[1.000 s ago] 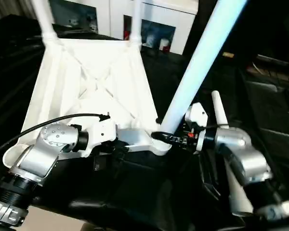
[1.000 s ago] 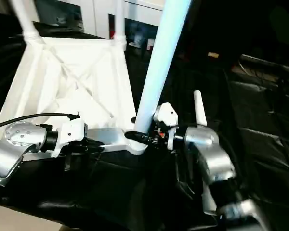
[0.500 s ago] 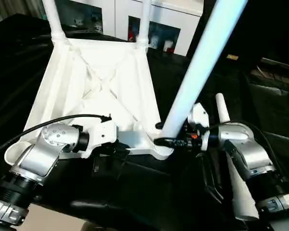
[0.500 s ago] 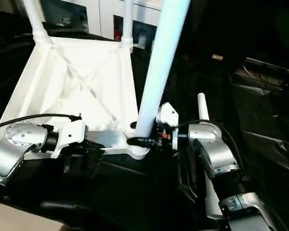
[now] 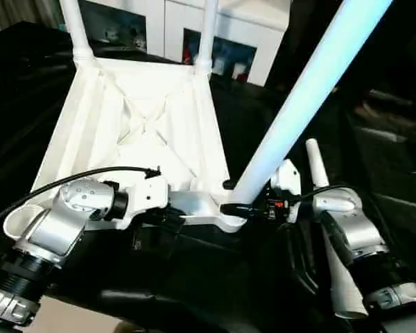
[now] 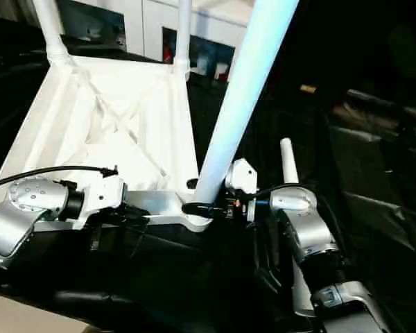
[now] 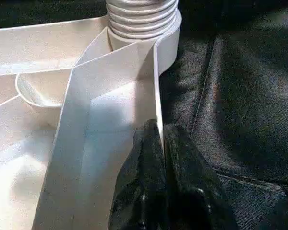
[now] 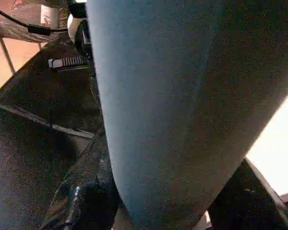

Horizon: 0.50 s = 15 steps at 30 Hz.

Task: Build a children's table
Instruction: Insert table leg to table base

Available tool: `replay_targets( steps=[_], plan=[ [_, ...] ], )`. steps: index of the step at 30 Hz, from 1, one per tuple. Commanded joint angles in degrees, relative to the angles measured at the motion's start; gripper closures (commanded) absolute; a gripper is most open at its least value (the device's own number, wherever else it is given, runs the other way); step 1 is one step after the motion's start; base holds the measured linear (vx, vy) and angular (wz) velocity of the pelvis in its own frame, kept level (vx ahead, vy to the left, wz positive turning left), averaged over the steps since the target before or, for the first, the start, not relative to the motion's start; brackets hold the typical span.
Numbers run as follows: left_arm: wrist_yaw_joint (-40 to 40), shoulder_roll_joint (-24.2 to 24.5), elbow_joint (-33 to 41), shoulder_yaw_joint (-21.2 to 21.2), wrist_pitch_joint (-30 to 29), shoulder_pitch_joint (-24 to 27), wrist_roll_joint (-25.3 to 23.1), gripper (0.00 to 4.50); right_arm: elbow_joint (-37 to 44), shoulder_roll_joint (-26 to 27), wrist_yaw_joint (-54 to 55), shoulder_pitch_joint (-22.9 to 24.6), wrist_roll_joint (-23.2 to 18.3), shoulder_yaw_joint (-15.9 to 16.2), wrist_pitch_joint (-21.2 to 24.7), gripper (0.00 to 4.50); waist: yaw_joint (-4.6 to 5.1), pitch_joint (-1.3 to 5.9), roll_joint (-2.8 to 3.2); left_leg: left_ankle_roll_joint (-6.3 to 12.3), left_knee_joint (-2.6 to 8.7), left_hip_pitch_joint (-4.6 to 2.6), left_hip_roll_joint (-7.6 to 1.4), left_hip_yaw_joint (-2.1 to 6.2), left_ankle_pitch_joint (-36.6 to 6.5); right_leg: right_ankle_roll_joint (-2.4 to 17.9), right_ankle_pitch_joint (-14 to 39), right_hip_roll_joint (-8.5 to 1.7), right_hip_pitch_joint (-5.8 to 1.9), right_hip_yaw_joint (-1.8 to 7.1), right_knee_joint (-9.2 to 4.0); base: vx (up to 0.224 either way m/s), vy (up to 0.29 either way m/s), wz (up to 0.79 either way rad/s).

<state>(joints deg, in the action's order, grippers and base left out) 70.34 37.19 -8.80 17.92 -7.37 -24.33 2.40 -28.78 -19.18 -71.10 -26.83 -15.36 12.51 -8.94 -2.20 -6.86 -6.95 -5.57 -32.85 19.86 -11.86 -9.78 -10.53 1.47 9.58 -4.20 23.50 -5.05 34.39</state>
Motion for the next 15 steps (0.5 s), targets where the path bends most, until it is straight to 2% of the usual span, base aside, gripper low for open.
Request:
replay_targets(
  steps=[1,3,4,5,6,7,8,9,10,11,12,13,14,15],
  plan=[
    [0.25,-0.76,0.81,0.27,1.76,-0.45,0.90,4.50,-7.92,-0.22,0.06,4.10,6.55,5.22,3.49,2.64,0.22,2.21,1.69,1.04,4.60,-0.19,-1.90,0.63,-17.54,9.70,24.27,-3.99,-2.00,3.63,-4.81,0.000,0.000,0.00],
    [-0.26,-0.82,0.58,0.15,1.61,-0.41,0.65,4.50,-10.53,0.86,5.13,2.95,7.39,3.91,3.96,2.64,0.35,1.93,1.69,0.69,4.72,-0.29,-1.87,0.77,-19.50,8.96,27.53,-4.07,-1.80,3.57,-5.15,0.000,0.000,0.00],
    [-0.46,-0.79,0.56,0.14,1.56,-0.39,0.48,4.50,-11.54,1.44,7.39,2.52,7.09,2.81,4.67,2.64,0.53,1.60,1.69,0.17,4.84,-0.48,-1.78,0.98,-22.01,7.86,31.99,-4.18,-1.56,3.44,-5.64,0.000,0.000,0.00],
    [-0.64,-0.83,0.64,0.08,1.40,-0.32,0.29,4.50,-12.59,1.94,9.25,2.19,6.64,1.74,5.10,2.64,0.62,1.57,1.68,-0.06,4.80,-0.65,-1.72,1.09,-23.39,7.10,34.54,-4.27,-1.46,3.35,-5.93,0.000,0.000,0.00],
    [-0.69,-0.85,0.57,0.02,1.38,-0.34,0.18,4.50,-13.24,2.27,10.14,1.97,6.26,1.10,5.34,2.64,0.72,1.40,1.69,-0.49,4.83,-0.91,-1.66,1.43,-25.46,5.37,38.99,-4.53,-1.40,3.20,-6.57,0.000,0.000,0.00],
    [-1.09,-0.96,0.82,-0.24,1.01,-0.16,0.14,4.50,-13.71,2.85,11.88,1.97,5.12,-0.33,6.87,2.64,0.91,1.50,1.96,-0.73,4.96,-0.93,-1.68,1.77,-26.61,4.28,40.86,-4.55,-1.59,2.88,-6.83,0.000,0.000,0.00],
    [-1.09,-0.96,0.82,-0.24,1.01,-0.16,0.14,4.50,-13.71,2.85,11.88,1.97,5.12,-0.33,6.87,2.64,1.03,1.53,1.93,-0.80,5.03,-0.90,-1.70,1.86,-27.00,3.90,41.23,-4.55,-1.63,2.74,-7.00,-0.056,0.018,-0.12],
    [-1.12,-0.94,0.72,-0.35,1.01,-0.18,0.18,4.50,-13.86,3.05,12.25,1.89,4.91,-0.61,7.25,2.64,1.14,1.50,2.33,-1.05,5.16,-1.01,-1.78,2.15,-28.29,3.50,41.55,-4.57,-1.67,2.33,-7.27,0.000,0.000,0.00],
    [-1.32,-0.92,0.88,-0.45,0.89,0.05,0.18,4.50,-13.69,3.24,13.37,2.09,4.40,-1.31,8.43,2.64,1.43,1.48,2.43,-1.35,5.41,-1.01,-1.88,2.45,-29.90,3.40,40.67,-4.45,-1.90,1.83,-7.50,-0.057,0.028,-0.13],
    [-1.43,-0.87,1.09,-0.53,0.73,0.33,0.24,4.50,-13.53,3.37,14.75,2.30,3.88,-2.04,10.18,2.64,1.55,1.58,2.41,-1.47,5.52,-0.86,-1.91,2.64,-30.38,3.46,39.93,-4.46,-2.15,1.64,-7.46,0.000,0.000,0.00],
    [-1.46,-0.83,1.12,-0.59,0.70,0.45,0.28,4.50,-13.47,3.48,15.52,2.36,3.61,-2.42,11.14,2.64,1.73,1.42,2.71,-1.70,5.79,-0.93,-2.00,2.91,-31.91,3.86,38.68,-4.41,-2.15,1.46,-7.55,0.000,0.000,0.00],
    [-1.45,-0.75,1.17,-0.65,0.73,0.68,0.37,4.50,-13.41,3.44,15.72,2.51,3.29,-2.64,12.29,2.64,1.95,1.33,3.22,-2.01,5.86,-1.55,-2.08,3.06,-34.26,4.50,37.12,-4.31,-1.89,1.19,-7.72,0.000,0.000,0.00],
    [-1.45,-0.75,1.19,-0.65,0.72,0.69,0.38,4.50,-13.39,3.40,15.73,2.54,3.30,-2.62,12.44,2.64,2.15,1.24,3.11,-2.06,5.91,-1.57,-2.08,3.12,-35.25,4.66,36.64,-4.22,-1.88,1.04,-7.81,0.000,0.000,0.00],
    [-1.43,-0.74,1.32,-0.66,0.67,0.87,0.49,4.50,-13.25,2.99,15.84,2.81,3.65,-2.27,13.42,2.64,2.20,1.01,3.14,-2.16,5.91,-2.10,-2.08,3.12,-37.05,4.76,36.81,-4.21,-1.59,0.82,-8.13,0.000,0.000,0.00]
  ],
)
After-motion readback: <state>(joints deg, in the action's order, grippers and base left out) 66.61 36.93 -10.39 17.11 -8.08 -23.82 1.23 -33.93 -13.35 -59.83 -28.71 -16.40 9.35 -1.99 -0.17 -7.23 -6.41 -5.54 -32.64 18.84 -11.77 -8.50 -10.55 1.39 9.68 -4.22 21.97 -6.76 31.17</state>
